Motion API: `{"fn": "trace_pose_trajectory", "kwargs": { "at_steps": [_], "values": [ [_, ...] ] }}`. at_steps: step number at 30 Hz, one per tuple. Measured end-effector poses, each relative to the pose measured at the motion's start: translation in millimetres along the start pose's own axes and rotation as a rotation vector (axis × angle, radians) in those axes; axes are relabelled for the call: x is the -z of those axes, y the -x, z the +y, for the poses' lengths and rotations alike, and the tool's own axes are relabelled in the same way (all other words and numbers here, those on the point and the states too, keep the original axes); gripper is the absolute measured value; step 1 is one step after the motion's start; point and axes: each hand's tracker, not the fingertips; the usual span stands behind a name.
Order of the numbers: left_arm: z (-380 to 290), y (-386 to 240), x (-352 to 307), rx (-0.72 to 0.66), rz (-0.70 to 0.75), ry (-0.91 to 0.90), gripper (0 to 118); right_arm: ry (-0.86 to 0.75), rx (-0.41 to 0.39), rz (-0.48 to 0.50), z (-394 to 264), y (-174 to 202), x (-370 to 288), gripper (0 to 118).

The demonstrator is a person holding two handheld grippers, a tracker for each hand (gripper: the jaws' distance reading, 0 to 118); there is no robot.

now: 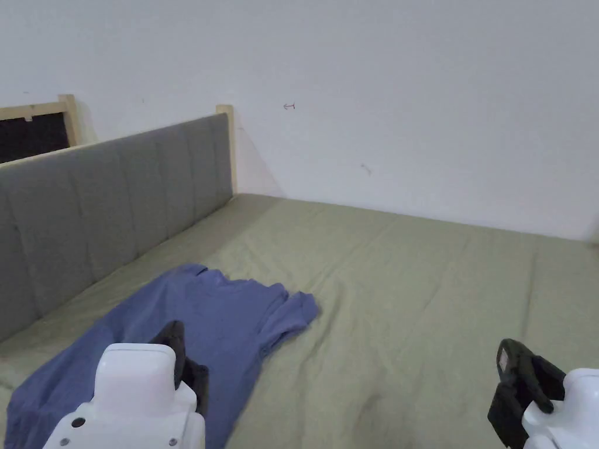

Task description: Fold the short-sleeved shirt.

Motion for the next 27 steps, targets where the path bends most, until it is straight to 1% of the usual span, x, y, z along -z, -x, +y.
{"fn": "trace_pose_trajectory", "kwargs": {
  "at_steps": [6, 9, 11, 13, 15, 16, 18, 20, 21, 22, 23, 24, 25, 26, 27],
  "values": [
    [-10.0, 5.3, 16.6, 0.0, 0.018, 0.033, 0, -0.001, 0.004, 0.004, 7.7, 2.2, 16.0, 0],
    [-5.4, 8.8, 36.7, -0.069, 0.031, 0.03, 0, 0.004, -0.01, 0.003, 8.9, -2.4, 22.6, 0],
    [7.5, 20.8, 65.7, -0.124, 0.024, 0.03, 0, 0.012, -0.027, 0.007, 9.9, -5.6, 28.0, 0],
    [23.6, 32.3, 106.2, -0.142, 0.016, 0.077, 0, 0.027, -0.047, 0.012, 10.4, -7.8, 34.2, 0],
    [32.1, 48.9, 161.7, -0.166, -0.004, 0.173, 0, 0.041, -0.068, 0.013, 9.3, -9.8, 41.8, 0],
    [34.7, 55.4, 196.7, -0.166, -0.024, 0.281, 0, 0.048, -0.075, 0.012, 8.3, -10.7, 46.1, 0],
    [25.6, 69.2, 272.7, -0.157, -0.058, 0.582, 0, 0.068, -0.075, 0.012, 4.7, -11.6, 56.3, 0],
    [-2.4, 82.5, 343.1, -0.214, -0.134, 0.872, 0, 0.114, -0.052, 0.017, -0.9, -15.4, 69.7, 0],
    [-19.7, 87.6, 365.0, -0.255, -0.162, 0.926, 4, 0.141, -0.043, 0.009, -4.4, -16.1, 76.9, 0],
    [-37.3, 90.2, 384.8, -0.266, -0.153, 0.979, 20, 0.172, -0.036, -0.005, -8.6, -17.5, 84.8, 0],
    [-53.5, 91.0, 403.5, -0.263, -0.125, 1.021, 64, 0.2, -0.031, -0.018, -13.3, -18.9, 93.2, 0],
    [-65.3, 85.8, 410.8, -0.23, -0.094, 1.028, 99, 0.221, -0.024, -0.024, -17.6, -20.4, 100.2, 0],
    [-80.0, 82.9, 424.5, -0.189, -0.077, 1.041, 118, 0.244, -0.017, -0.025, -22.7, -22.4, 108.4, 0],
    [-93.3, 78.5, 434.7, -0.14, -0.056, 1.046, 115, 0.267, -0.015, -0.026, -27.3, -23.7, 116.3, 0],
    [-102.9, 74.8, 439.7, -0.074, -0.013, 1.014, 115, 0.286, -0.017, -0.026, -31.1, -24.5, 122.8, 0]
  ]
}}
